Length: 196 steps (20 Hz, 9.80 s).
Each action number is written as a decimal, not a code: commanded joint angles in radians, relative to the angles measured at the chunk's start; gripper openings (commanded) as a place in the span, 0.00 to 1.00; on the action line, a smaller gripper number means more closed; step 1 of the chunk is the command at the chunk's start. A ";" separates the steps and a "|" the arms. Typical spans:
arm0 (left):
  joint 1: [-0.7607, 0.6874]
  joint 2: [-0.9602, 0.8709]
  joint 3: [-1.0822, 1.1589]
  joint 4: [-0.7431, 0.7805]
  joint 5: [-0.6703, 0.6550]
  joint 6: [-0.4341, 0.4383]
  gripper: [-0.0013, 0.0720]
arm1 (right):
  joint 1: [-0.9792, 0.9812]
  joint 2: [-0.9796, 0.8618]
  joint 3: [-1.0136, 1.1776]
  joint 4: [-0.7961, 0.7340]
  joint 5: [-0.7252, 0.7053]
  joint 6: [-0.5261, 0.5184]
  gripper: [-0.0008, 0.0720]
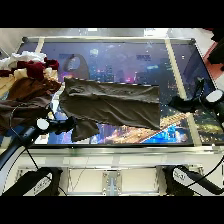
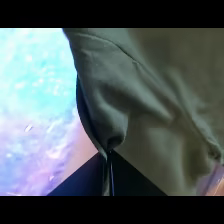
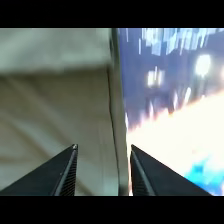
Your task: Fold the shirts.
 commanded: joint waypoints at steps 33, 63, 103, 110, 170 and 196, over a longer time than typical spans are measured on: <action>0.001 0.317 0.438 0.190 -0.317 0.068 0.03 | -0.142 0.316 -0.111 0.232 0.022 0.011 0.05; -0.057 -0.406 0.642 0.310 -0.143 0.166 0.46 | 0.118 -0.524 0.292 0.132 -0.234 0.027 0.06; -0.110 -0.382 0.982 -0.005 -0.187 0.274 0.03 | 0.051 -0.756 0.550 0.471 0.310 -0.316 0.05; -0.392 -0.704 0.982 0.005 -0.227 0.275 0.03 | 0.059 -0.570 0.671 0.438 0.368 -0.207 0.05; -0.091 -0.449 1.265 0.444 -0.303 0.305 0.03 | 0.439 -0.945 0.812 0.489 0.108 -0.032 0.72; -0.091 -0.449 1.265 0.341 -0.338 0.297 0.03 | -0.137 -0.380 0.882 -0.571 0.464 0.215 0.05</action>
